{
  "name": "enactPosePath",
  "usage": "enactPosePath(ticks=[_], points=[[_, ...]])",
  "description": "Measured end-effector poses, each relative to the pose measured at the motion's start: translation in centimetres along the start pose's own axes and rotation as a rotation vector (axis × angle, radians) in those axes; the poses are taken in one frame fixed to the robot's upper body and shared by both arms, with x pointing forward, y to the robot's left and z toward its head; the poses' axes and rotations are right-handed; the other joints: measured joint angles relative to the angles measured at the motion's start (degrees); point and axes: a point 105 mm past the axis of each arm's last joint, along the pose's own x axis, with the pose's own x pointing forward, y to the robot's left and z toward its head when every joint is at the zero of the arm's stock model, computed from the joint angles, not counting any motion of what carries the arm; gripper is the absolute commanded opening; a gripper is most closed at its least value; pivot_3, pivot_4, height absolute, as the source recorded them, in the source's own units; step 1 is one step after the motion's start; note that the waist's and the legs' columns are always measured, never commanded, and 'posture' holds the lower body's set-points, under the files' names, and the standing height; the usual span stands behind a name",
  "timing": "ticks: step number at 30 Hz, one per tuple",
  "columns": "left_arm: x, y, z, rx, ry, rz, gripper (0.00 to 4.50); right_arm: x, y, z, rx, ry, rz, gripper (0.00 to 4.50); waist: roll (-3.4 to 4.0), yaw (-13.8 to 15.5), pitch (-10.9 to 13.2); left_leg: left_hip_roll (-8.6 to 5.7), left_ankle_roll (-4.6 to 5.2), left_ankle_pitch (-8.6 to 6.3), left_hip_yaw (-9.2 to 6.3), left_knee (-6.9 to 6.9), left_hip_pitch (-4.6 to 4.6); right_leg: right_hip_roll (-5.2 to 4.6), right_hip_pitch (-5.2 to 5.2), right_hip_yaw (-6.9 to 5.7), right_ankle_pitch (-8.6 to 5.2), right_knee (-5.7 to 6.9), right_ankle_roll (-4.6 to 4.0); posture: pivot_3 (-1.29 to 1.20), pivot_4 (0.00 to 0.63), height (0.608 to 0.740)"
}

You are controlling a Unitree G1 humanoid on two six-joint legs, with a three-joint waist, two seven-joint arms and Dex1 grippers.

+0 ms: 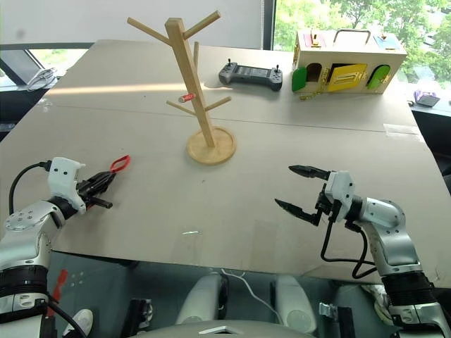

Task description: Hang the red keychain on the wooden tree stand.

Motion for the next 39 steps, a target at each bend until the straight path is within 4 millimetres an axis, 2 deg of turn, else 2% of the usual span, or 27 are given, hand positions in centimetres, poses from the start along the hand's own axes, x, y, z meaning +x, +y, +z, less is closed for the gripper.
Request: enactPosePath(ticks=[3,6,9,11,13,16,20,33,39], points=[[0.1,-1.7,0.3,-0.018,-0.025,-0.039,0.03,-0.4,-0.4,1.3,0.014,-0.013,0.007,4.5,0.0,0.1,0.0,0.0,0.0,0.0,-0.01,0.01,-0.03,-0.02,0.0,0.0,0.0,0.0,0.0,0.0,0.15,0.74],[0.0,-5.2,1.8,-0.033,-0.104,-0.092,0.03,-1.1,-1.7,4.0,0.012,-0.017,0.011,4.5,0.04,0.1,0.0,-0.05,0.0,0.0,0.0,0.06,-0.08,-0.11,-0.01,0.03,0.01,0.0,0.0,0.0,0.15,0.74],[-0.7,-9.0,5.4,-0.054,-0.272,-0.124,0.03,-2.3,-3.7,7.5,-0.029,-0.016,-0.007,4.5,-0.04,0.3,0.0,-0.02,0.01,0.0,-0.07,0.09,-0.12,-0.08,0.01,-0.04,0.01,-0.05,0.0,0.0,0.15,0.74],[-1.4,-10.9,7.4,-0.048,-0.362,-0.128,0.03,-2.6,-4.5,8.8,-0.041,-0.018,-0.017,4.5,-0.04,0.3,0.0,-0.02,0.0,0.0,-0.06,0.07,-0.09,-0.04,0.02,-0.01,0.01,-0.04,0.0,0.0,0.15,0.74],[-2.1,-12.4,8.8,-0.047,-0.425,-0.126,0.03,-2.8,-5.3,9.3,-0.031,-0.004,-0.023,4.5,-0.03,0.1,0.0,-0.02,0.01,0.0,-0.02,0.07,-0.07,-0.01,0.02,0.04,0.01,-0.03,0.0,0.0,0.15,0.74],[-2.5,-13.6,10.2,-0.067,-0.493,-0.094,0.03,-3.1,-6.2,10.1,0.002,0.021,-0.014,4.5,0.02,0.1,0.0,-0.05,0.01,0.0,0.03,0.1,-0.08,0.0,0.02,0.09,0.01,-0.03,0.0,0.0,0.15,0.74],[-2.6,-14.4,12.1,-0.096,-0.585,-0.067,0.03,-3.3,-6.8,12.6,-0.024,0.001,0.029,4.5,0.0,0.2,0.0,-0.06,0.01,0.0,-0.02,0.11,-0.09,0.01,0.02,0.05,0.01,-0.04,0.0,0.0,0.15,0.74],[-2.1,-17.4,15.6,-0.144,-0.738,-0.13,0.03,-3.7,-6.1,11.3,0.008,0.045,0.072,4.5,0.0,0.3,0.0,-0.08,0.02,-0.01,-0.02,0.13,-0.16,0.01,0.01,0.03,0.01,-0.12,0.01,0.0,0.15,0.74],[-1.9,-17.6,15.8,-0.138,-0.741,-0.139,0.03,-3.8,-6.0,10.7,0.013,0.056,0.065,4.5,0.0,0.2,0.0,-0.08,0.02,-0.01,-0.04,0.13,-0.16,0.02,0.01,0.03,0.01,-0.12,0.01,0.0,0.15,0.74]])
